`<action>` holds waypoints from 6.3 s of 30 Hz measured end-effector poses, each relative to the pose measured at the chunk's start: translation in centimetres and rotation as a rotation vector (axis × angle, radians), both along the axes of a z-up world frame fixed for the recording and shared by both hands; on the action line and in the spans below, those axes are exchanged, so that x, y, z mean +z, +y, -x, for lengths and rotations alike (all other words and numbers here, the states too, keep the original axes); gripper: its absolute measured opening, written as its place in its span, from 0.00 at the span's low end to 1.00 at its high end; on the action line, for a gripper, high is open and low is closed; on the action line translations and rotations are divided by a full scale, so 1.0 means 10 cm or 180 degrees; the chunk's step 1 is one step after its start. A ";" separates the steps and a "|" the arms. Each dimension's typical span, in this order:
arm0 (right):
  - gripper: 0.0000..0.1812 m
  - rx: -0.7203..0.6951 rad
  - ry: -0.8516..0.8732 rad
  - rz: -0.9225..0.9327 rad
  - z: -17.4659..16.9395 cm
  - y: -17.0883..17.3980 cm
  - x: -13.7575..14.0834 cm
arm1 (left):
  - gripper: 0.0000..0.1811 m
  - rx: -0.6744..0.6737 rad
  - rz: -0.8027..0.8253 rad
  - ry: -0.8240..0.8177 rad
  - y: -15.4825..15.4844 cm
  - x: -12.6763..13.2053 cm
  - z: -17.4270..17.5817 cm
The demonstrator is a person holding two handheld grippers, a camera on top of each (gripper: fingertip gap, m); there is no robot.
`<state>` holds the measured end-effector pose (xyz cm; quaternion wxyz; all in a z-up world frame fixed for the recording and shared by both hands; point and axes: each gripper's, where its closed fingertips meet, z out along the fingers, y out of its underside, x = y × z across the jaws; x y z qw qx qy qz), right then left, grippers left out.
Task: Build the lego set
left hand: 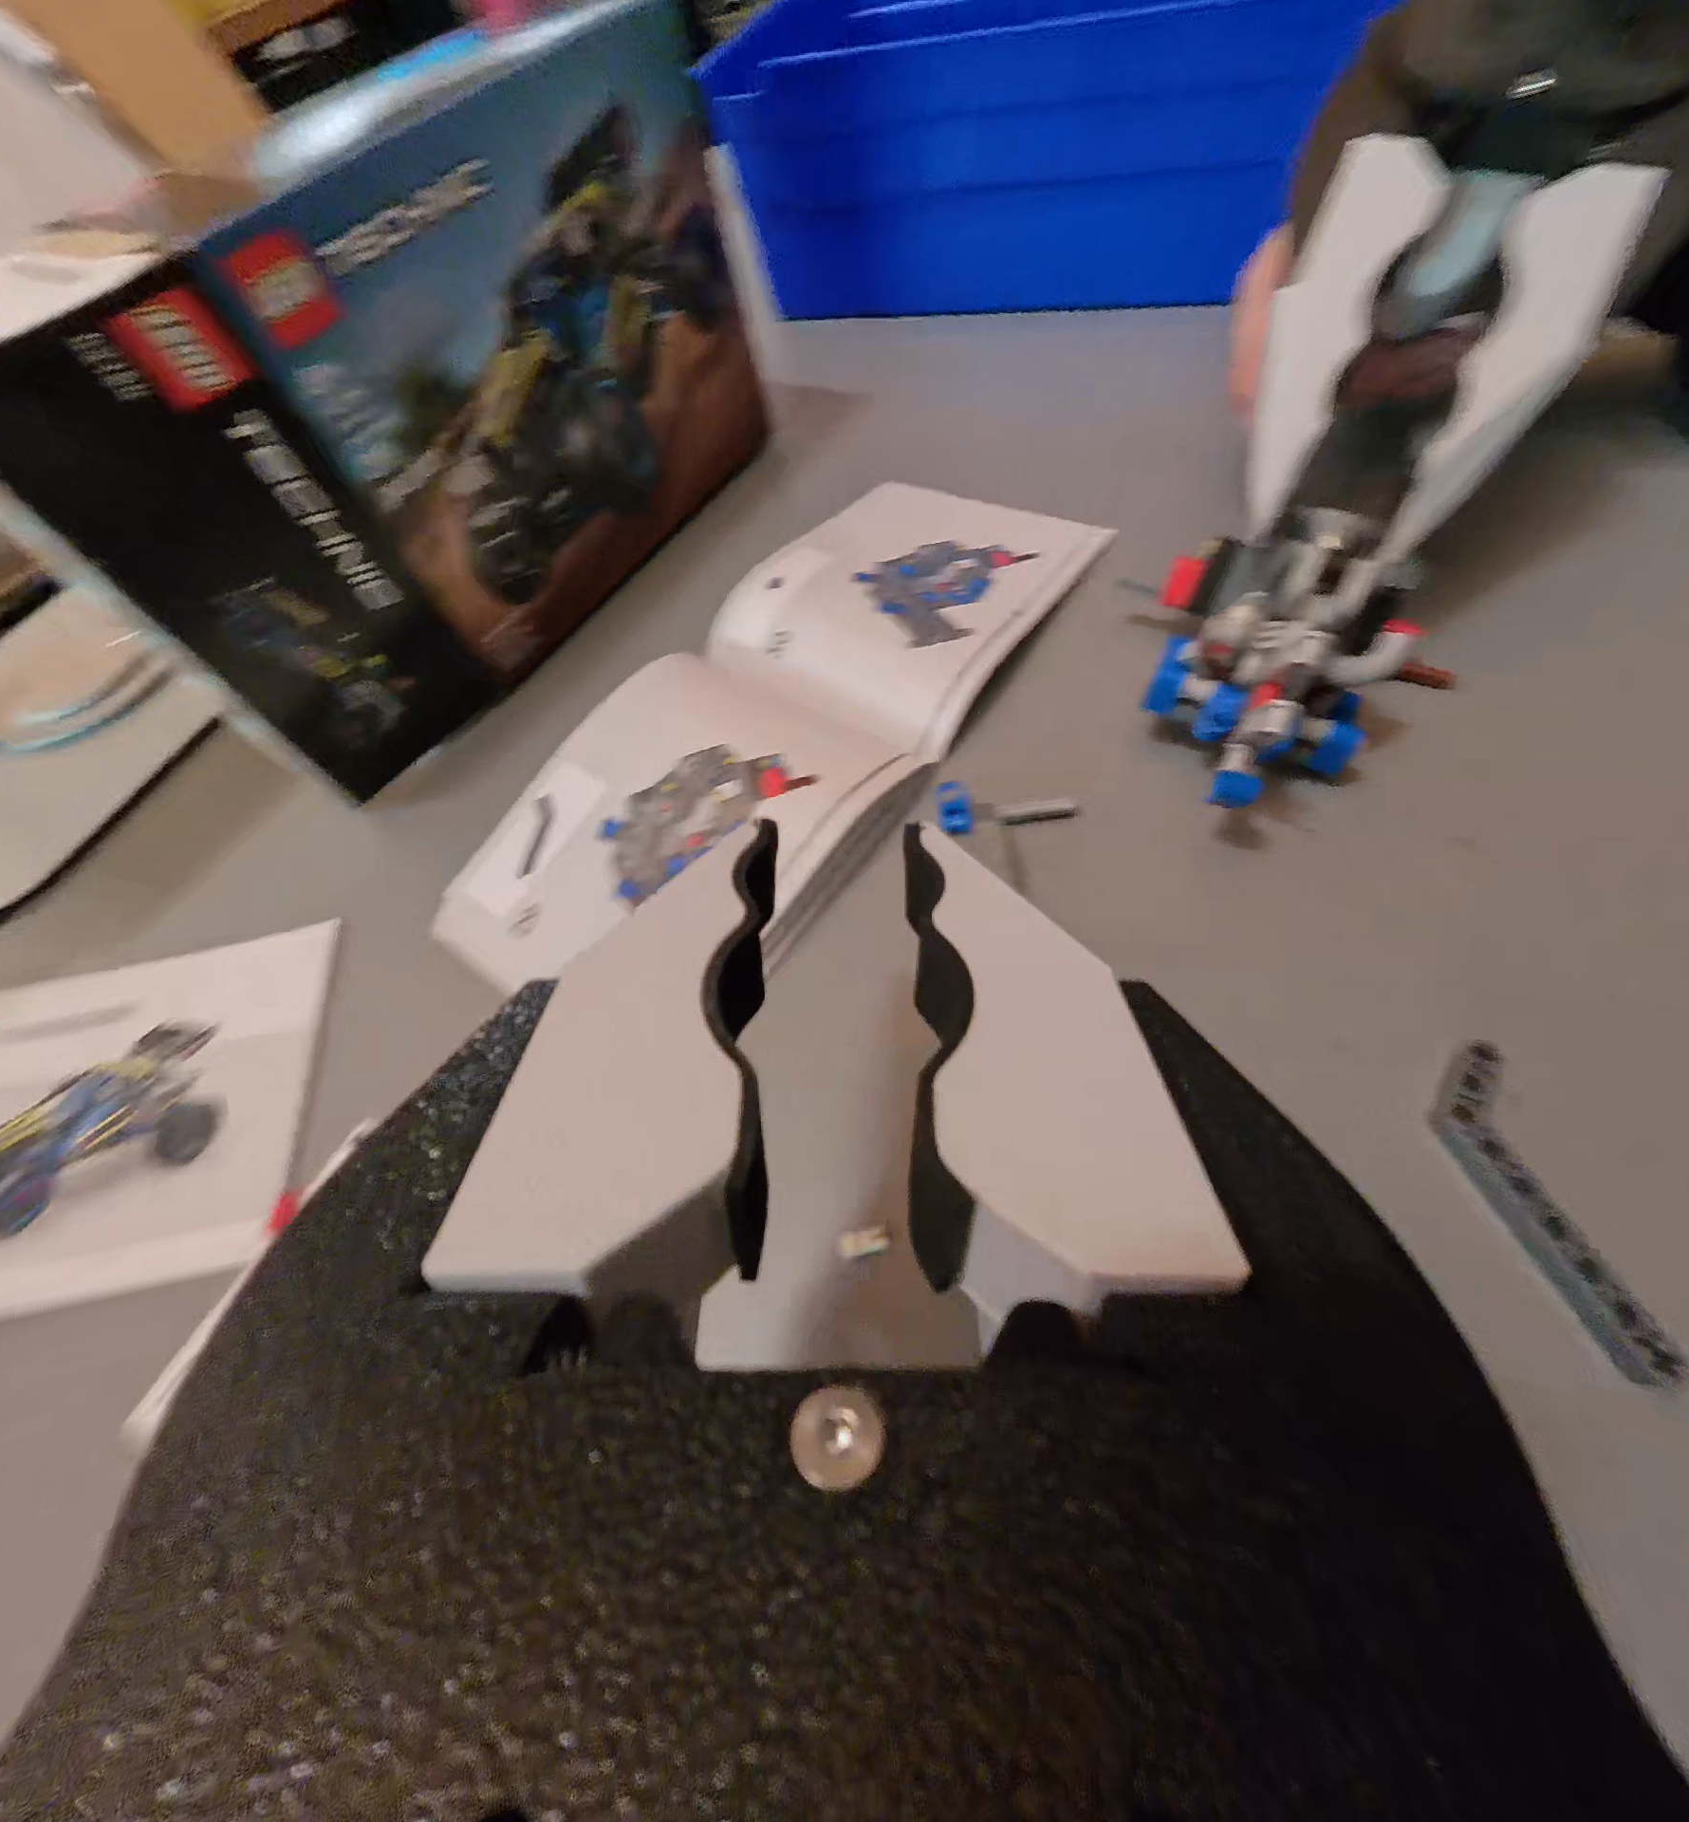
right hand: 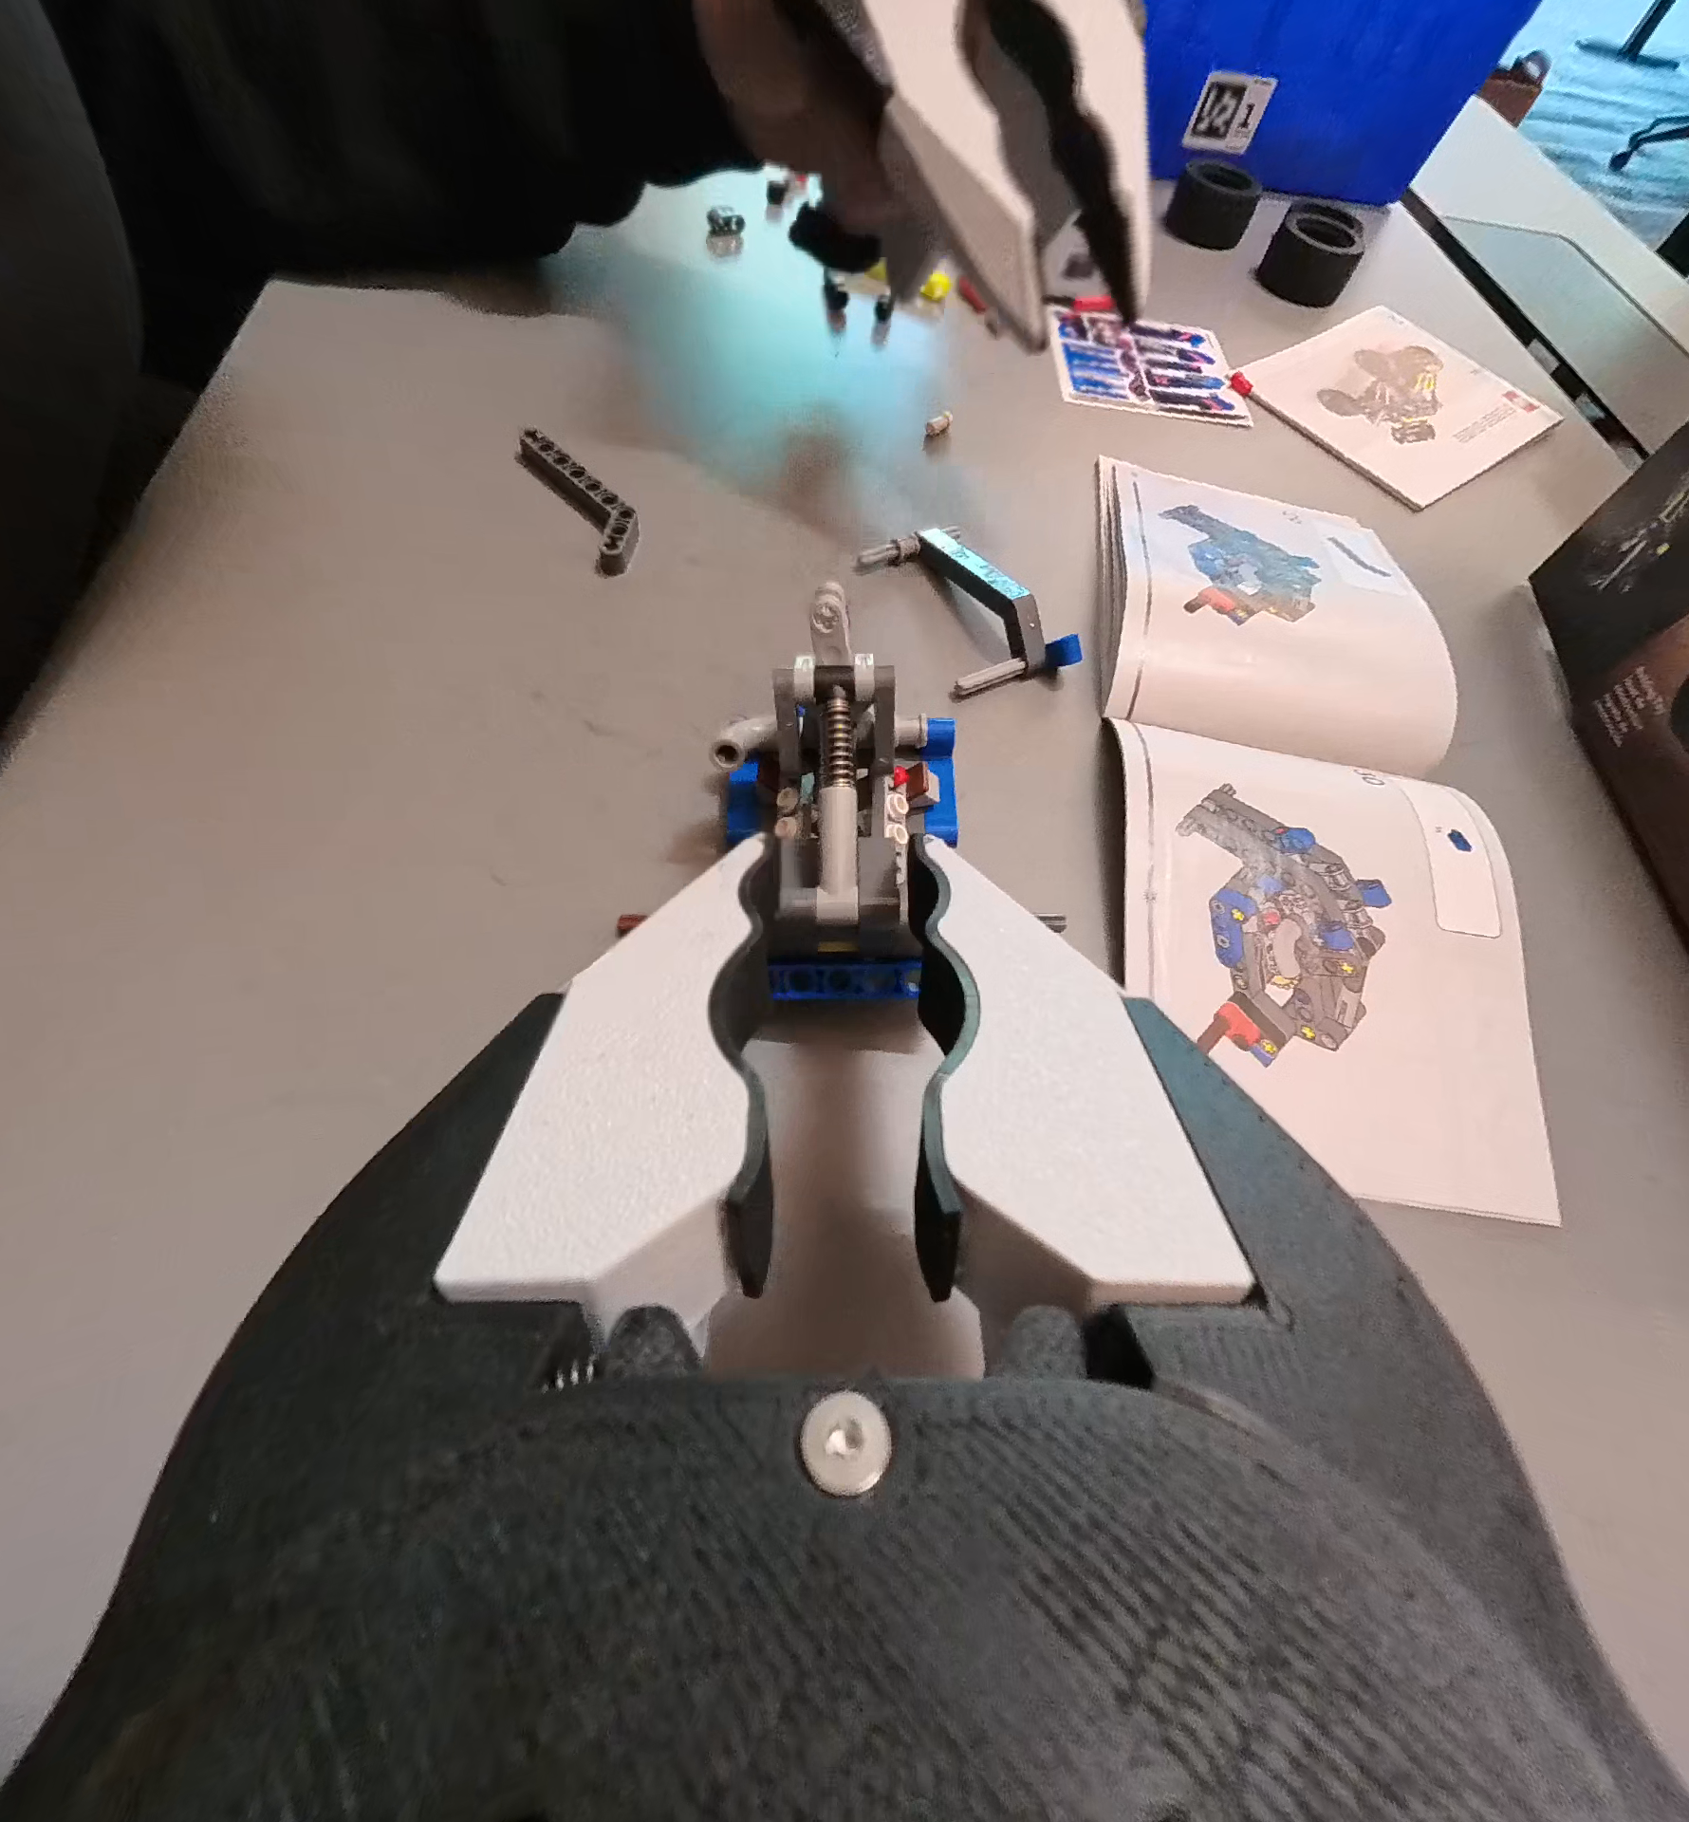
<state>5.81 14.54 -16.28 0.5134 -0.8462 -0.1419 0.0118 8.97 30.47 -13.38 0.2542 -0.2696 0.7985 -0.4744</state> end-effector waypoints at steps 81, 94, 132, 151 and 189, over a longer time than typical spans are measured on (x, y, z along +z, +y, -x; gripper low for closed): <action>0.17 -0.0095 -0.0180 -0.0395 0.05 0.21 0.34 | 0.02 -0.1218 0.0094 -0.0179 -1.01 -0.16 0.14; 0.16 0.0050 -0.0139 -0.0412 0.10 0.22 0.27 | 0.02 -0.1212 0.0039 -0.0178 -0.97 -0.18 0.11; 0.14 0.0131 -0.0360 -0.0434 0.12 0.26 0.19 | 0.02 -0.1206 -0.0077 -0.0214 -0.94 -0.22 0.13; 0.16 0.0149 -0.0460 -0.0378 0.17 0.34 0.14 | 0.03 -0.1287 -0.0181 -0.0278 -1.03 -0.24 0.18; 0.13 -0.0088 -0.0782 -0.0232 0.05 0.38 0.08 | 0.02 -0.0718 -0.0199 0.0358 -0.95 -0.36 0.25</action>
